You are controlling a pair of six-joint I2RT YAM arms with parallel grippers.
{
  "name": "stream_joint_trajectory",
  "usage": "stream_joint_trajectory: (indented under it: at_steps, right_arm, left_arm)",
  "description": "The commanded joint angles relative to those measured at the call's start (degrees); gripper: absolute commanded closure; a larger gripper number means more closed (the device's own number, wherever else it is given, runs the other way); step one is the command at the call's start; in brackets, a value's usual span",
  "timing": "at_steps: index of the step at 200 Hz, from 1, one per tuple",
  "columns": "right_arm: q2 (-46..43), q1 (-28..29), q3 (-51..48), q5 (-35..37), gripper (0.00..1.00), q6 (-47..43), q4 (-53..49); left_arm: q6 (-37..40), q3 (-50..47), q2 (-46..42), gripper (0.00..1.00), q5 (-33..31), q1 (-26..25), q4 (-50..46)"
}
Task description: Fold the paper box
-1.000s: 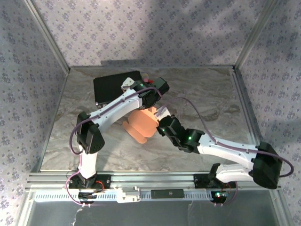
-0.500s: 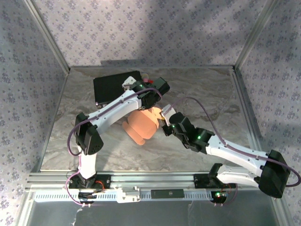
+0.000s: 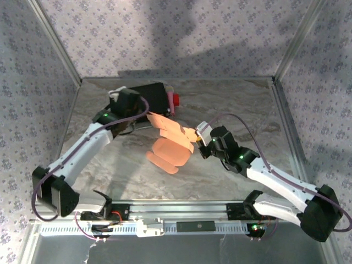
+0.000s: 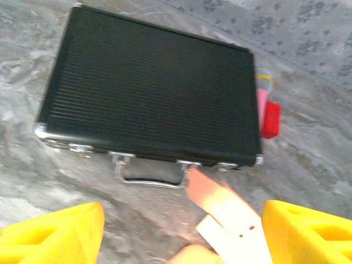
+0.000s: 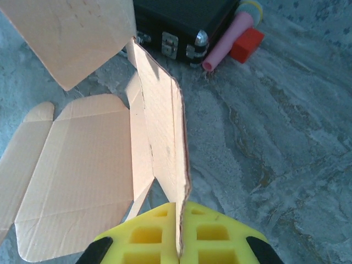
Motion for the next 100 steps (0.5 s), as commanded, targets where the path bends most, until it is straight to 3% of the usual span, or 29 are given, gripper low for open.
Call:
stream_joint_trajectory:
  at_steps: [1, 29, 37, 86, 100]
  right_arm:
    - [2.05, -1.65, -0.85, -3.42, 1.00, -1.07, 1.85]
    - [5.03, -7.22, -0.51, -6.85, 1.00, -1.08, 3.81]
    - [6.39, -8.26, 0.17, -7.12, 1.00, -1.49, 3.66]
    - [13.54, -12.39, 3.48, -9.02, 1.00, -3.39, 4.10]
    - [14.96, -12.88, 4.43, -8.80, 1.00, -4.30, 3.83]
  left_arm:
    - [12.60, -6.30, -2.21, 0.32, 15.73, 5.69, 7.79]
    - [21.35, -10.13, -1.63, 0.51, 18.62, 7.42, 10.33]
    - [22.56, -11.14, -0.77, 0.52, 19.04, 7.82, 11.82]
    - [26.89, -11.74, 6.21, 0.48, 30.18, 9.82, 23.56]
    - [24.41, -8.07, 8.49, 0.38, 30.70, 10.57, 21.66]
